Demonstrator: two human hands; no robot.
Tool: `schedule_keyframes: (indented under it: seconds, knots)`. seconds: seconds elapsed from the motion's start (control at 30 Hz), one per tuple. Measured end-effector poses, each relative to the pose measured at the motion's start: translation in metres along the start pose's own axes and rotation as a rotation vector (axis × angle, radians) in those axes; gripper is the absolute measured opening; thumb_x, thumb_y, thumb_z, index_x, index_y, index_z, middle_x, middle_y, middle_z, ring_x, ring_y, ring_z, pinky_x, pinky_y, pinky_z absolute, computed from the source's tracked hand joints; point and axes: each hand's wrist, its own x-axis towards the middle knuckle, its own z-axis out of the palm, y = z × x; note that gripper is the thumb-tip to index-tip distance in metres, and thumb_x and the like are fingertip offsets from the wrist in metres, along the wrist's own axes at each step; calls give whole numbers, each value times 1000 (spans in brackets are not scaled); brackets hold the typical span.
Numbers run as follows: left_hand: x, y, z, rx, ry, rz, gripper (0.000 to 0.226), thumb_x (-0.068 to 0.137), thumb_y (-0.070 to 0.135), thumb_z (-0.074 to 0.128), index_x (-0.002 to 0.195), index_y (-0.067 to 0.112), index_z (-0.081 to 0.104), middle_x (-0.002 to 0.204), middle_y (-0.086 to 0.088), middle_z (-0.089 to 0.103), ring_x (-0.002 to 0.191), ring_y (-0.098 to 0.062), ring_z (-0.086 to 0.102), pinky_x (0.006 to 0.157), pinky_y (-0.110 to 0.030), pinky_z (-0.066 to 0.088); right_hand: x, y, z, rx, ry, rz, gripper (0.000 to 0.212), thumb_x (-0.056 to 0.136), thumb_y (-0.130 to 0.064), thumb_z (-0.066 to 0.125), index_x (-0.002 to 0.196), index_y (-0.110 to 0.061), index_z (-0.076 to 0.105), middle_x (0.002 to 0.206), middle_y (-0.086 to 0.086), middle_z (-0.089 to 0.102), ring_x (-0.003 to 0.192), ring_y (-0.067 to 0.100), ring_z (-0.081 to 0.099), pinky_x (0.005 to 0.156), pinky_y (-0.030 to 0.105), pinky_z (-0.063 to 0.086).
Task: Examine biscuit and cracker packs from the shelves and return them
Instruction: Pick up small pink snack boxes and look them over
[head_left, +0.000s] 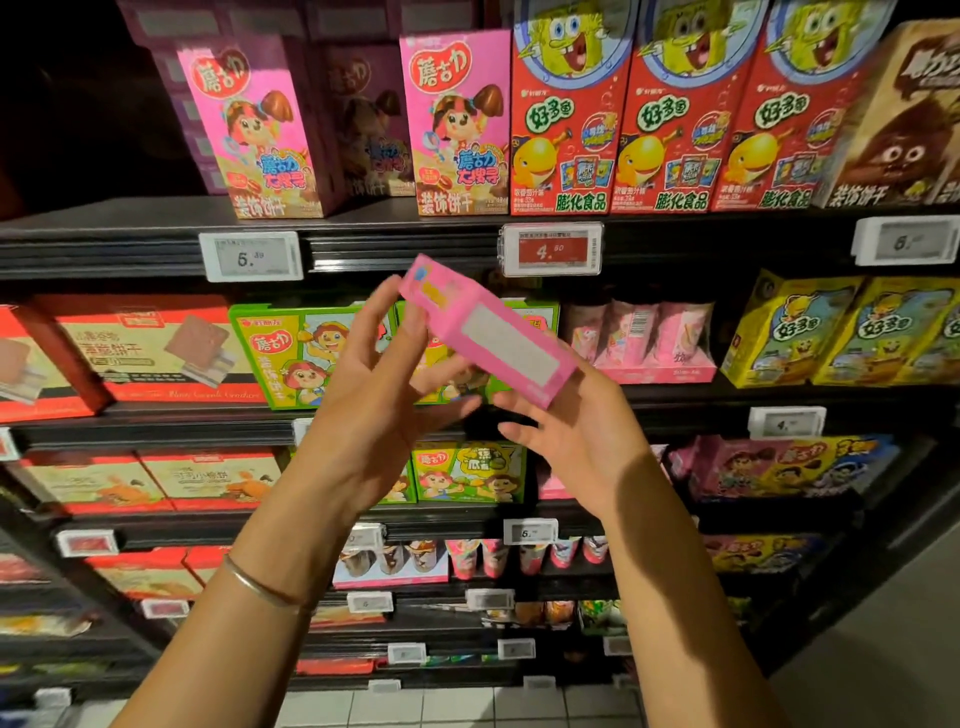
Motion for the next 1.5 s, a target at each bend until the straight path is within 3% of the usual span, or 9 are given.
schedule_keyframes:
  seconds: [0.17, 0.47, 0.6, 0.73, 0.87, 0.97, 1.13, 1.23, 1.5]
  knots:
    - [0, -3, 2, 195, 56, 322, 87, 81, 51, 78, 154, 19, 44, 141, 0, 63, 120, -10, 65, 82, -27, 57, -3, -4, 3, 38, -97, -32, 53, 91, -54, 58, 133, -22, 66, 113, 5, 75, 84, 16, 71, 62, 27, 53]
    - [4, -4, -4, 490, -95, 448, 96, 82, 39, 82, 162, 33, 31, 161, 11, 45, 144, -16, 49, 105, -41, 51, 0, -8, 6, -172, -242, -17, 68, 62, -84, 68, 113, -41, 78, 118, 2, 75, 99, 18, 70, 79, 36, 54]
    - [5, -3, 3, 432, -95, 435, 98, 78, 36, 83, 162, 34, 32, 157, 5, 50, 135, -11, 57, 96, -24, 54, 6, -7, 9, 11, -373, -46, 64, 75, -70, 76, 126, -33, 74, 124, 10, 71, 106, 29, 67, 87, 43, 57]
    - [8, -1, 7, 311, 4, 407, 99, 74, 40, 83, 160, 27, 35, 144, -1, 61, 121, -12, 67, 90, -28, 57, 14, -4, 11, 254, -459, 24, 58, 85, -50, 73, 132, -18, 69, 129, 20, 58, 119, 38, 57, 98, 56, 50]
    - [12, 1, 0, 255, 41, 403, 95, 77, 32, 84, 158, 30, 36, 138, 0, 67, 118, -15, 69, 89, -35, 59, 20, -2, 18, 335, -502, 91, 52, 95, -48, 53, 131, -13, 67, 121, 15, 64, 97, 32, 66, 72, 51, 59]
    - [16, 3, -4, 292, 63, 407, 105, 71, 29, 89, 160, 28, 33, 143, 0, 63, 120, -17, 69, 92, -38, 60, 25, -4, 21, 262, -410, 65, 50, 97, -48, 49, 125, -15, 72, 116, 15, 69, 93, 30, 68, 72, 50, 58]
    - [17, 6, -9, 309, -49, 391, 84, 78, 27, 82, 150, 9, 44, 147, -2, 61, 138, -22, 57, 108, -45, 50, 28, -5, 19, 94, -346, -267, 51, 88, -26, 73, 138, -19, 61, 138, 11, 65, 122, 28, 63, 102, 47, 51]
    - [14, 4, -7, 413, -189, 391, 60, 89, 24, 77, 143, 9, 57, 141, -10, 64, 134, -25, 59, 104, -42, 54, 31, -2, 14, -210, -132, -591, 84, 79, -12, 80, 152, -17, 39, 153, 6, 52, 142, 22, 50, 114, 43, 46]
    - [27, -3, -6, 386, -196, 479, 49, 89, -2, 72, 136, 8, 61, 128, -7, 73, 122, -22, 68, 101, -34, 55, 35, -2, 15, -463, 17, -829, 82, 81, -2, 78, 147, -26, 36, 145, 8, 49, 137, 23, 50, 108, 42, 49]
